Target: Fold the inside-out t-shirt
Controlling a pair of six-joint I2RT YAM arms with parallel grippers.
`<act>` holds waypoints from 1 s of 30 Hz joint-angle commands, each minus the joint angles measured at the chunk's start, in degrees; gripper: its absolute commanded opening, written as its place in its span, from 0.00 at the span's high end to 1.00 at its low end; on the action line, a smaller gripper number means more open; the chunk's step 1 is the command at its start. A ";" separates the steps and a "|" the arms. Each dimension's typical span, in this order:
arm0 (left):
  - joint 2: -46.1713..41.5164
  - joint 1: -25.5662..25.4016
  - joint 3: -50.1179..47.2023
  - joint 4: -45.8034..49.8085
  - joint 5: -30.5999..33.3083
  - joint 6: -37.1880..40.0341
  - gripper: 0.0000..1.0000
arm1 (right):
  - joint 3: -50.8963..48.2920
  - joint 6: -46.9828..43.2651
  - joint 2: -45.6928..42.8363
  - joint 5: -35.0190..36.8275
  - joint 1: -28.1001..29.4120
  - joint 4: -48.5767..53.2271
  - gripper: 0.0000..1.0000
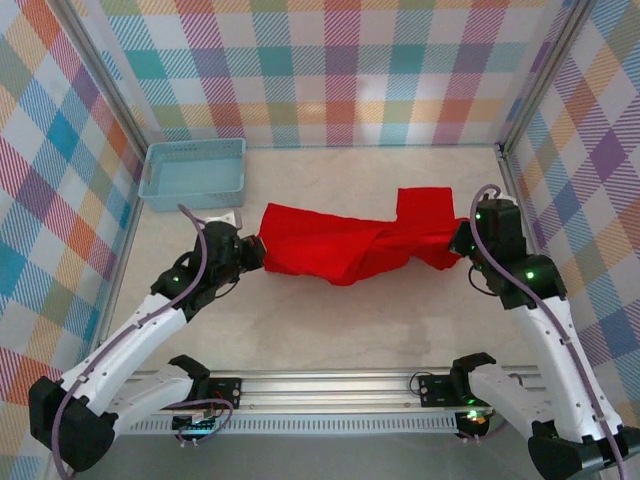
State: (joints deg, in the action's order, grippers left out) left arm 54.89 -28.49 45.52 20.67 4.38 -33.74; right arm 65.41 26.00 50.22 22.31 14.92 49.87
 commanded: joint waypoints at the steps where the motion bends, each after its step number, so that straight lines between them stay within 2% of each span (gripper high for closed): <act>1: 4.61 3.05 2.95 7.57 7.74 2.47 1.00 | 2.00 -3.01 1.10 8.32 -1.13 2.00 1.00; 7: 25.99 9.77 12.46 8.95 4.74 2.81 1.00 | 1.33 -4.15 13.99 8.92 -3.37 -5.04 1.00; 12: 39.02 13.62 20.98 12.45 6.89 2.01 1.00 | 1.49 -1.02 23.86 3.79 -10.76 -8.16 1.00; 18: 41.86 15.21 22.47 12.06 5.01 1.81 1.00 | 0.60 -0.76 27.19 2.03 -11.84 -10.52 1.00; 24: 40.13 15.13 22.36 8.93 -2.85 4.84 1.00 | -0.19 -2.05 28.83 -0.26 -11.84 -11.41 1.00; 26: 40.47 14.83 24.10 9.13 -5.48 6.19 0.97 | -0.14 -3.47 30.04 -2.15 -11.84 -12.20 1.00; 30: 46.09 14.08 31.87 14.44 -3.45 8.05 0.93 | 4.42 -4.48 35.85 -5.17 -11.89 -11.73 1.00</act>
State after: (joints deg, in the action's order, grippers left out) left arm 98.08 -14.17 71.75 32.18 1.37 -28.53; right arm 66.74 23.11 82.78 19.84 3.33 39.44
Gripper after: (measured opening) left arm 0.069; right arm 0.067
